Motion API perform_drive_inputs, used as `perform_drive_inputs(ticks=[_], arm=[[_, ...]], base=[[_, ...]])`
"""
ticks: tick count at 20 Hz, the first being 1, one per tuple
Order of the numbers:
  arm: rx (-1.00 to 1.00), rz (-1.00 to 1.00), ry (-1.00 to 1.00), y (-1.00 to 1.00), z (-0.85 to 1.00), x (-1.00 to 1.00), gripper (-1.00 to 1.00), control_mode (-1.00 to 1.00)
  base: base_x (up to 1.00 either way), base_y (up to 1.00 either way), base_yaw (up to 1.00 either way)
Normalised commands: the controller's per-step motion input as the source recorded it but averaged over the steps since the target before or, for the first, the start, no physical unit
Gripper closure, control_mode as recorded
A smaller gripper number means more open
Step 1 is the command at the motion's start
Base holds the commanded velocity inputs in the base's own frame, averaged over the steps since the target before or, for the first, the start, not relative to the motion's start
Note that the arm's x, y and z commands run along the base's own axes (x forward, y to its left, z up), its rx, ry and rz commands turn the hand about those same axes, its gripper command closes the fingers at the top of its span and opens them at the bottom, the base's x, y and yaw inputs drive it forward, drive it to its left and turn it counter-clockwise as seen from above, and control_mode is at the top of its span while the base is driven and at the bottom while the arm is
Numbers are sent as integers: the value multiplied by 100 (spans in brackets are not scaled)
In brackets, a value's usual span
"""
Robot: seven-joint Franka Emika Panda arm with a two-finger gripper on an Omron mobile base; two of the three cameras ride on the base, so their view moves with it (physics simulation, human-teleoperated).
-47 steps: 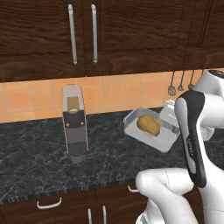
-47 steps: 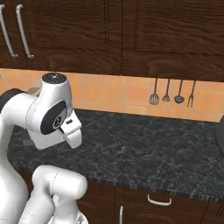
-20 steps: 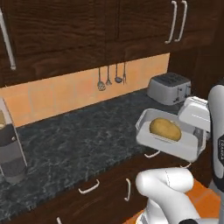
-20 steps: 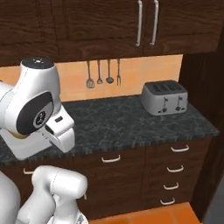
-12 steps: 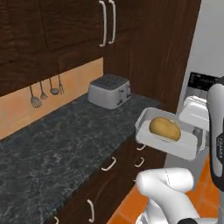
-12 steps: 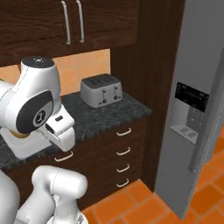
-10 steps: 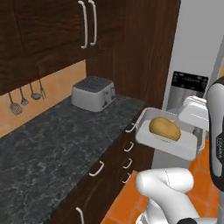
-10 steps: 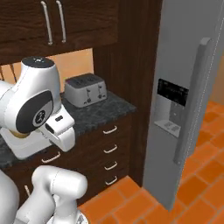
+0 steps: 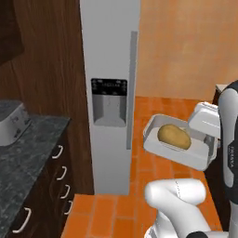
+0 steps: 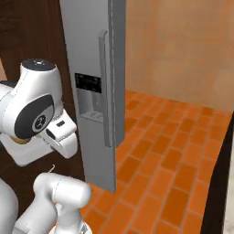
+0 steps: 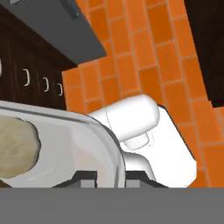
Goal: Take the meat container that has the chicken drumstick and place it on the second highest rack of the freezer. Then take the vegetable container that has the garlic and potato and place it on the highest rack of the freezer.
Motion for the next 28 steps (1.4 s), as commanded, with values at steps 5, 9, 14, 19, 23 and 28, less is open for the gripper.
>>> perform_drive_inputs(ticks=[5,9,14,19,23,28], arm=[[0,0,0,0,0,0,100,100],[0,0,0,0,0,0,100,100],[0,0,0,0,0,0,100,100],[0,0,0,0,0,0,100,100],[0,0,0,0,0,0,100,100],[0,0,0,0,0,0,100,100]], base=[[43,-75,-48],[97,-18,-23],[100,-38,-4],[100,-58,0],[100,-54,3],[100,-38,30]])
